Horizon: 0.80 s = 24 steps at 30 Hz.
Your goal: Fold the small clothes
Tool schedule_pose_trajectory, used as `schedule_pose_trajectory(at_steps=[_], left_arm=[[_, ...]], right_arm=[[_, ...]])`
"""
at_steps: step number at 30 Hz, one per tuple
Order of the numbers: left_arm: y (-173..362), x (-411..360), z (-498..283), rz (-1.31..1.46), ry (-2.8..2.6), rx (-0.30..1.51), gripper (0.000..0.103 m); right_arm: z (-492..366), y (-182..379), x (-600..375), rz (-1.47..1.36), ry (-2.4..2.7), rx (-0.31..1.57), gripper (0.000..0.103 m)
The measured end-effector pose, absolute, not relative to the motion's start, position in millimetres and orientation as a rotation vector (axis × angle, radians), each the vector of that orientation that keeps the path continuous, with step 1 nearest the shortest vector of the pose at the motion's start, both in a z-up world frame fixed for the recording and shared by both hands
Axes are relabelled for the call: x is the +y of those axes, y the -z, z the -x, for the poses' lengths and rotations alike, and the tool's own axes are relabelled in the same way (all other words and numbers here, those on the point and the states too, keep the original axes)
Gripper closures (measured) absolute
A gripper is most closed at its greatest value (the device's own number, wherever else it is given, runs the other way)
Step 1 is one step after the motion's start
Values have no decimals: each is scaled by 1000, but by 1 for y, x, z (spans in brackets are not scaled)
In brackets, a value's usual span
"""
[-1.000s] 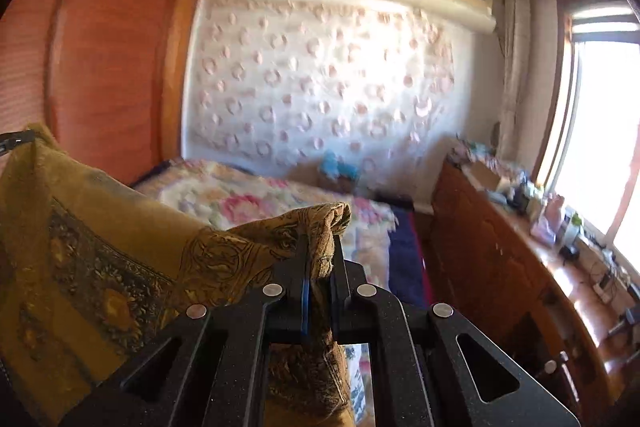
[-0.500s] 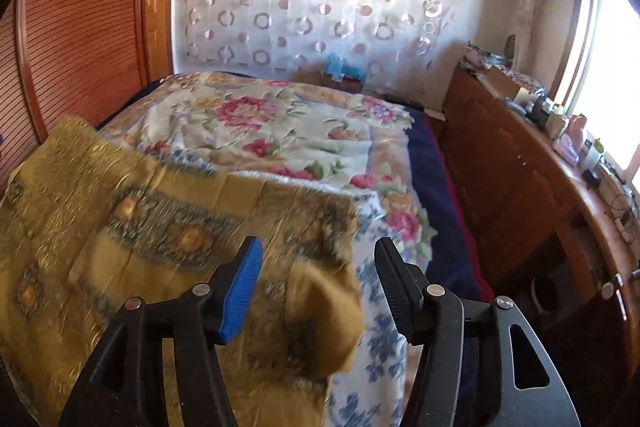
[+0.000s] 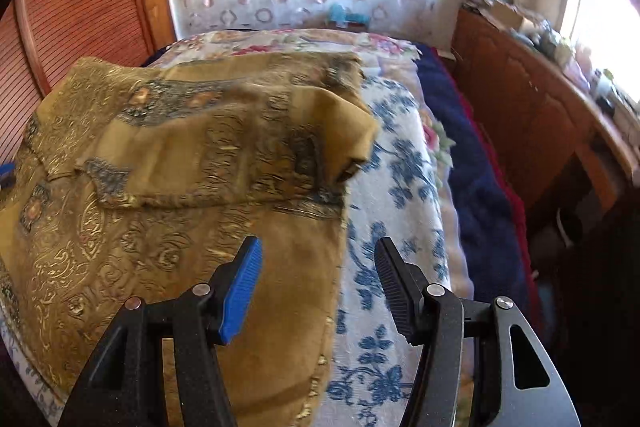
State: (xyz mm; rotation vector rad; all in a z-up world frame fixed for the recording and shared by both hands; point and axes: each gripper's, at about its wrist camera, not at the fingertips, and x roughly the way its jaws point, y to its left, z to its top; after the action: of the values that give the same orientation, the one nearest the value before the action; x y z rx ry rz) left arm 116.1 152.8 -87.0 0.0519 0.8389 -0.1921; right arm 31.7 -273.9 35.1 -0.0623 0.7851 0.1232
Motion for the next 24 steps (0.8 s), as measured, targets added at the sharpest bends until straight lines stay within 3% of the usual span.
schedule_pose_trajectory(at_steps=[8, 13, 24], left_arm=[[97, 151, -116, -59, 183, 867, 27], [101, 147, -117, -93, 170, 880, 21], [101, 148, -117, -92, 170, 880, 21]], right_arm=[[-39, -55, -286, 2, -127, 759, 43], [-47, -72, -296, -55, -105, 732, 43], [-116, -95, -318, -94, -11, 749, 43]])
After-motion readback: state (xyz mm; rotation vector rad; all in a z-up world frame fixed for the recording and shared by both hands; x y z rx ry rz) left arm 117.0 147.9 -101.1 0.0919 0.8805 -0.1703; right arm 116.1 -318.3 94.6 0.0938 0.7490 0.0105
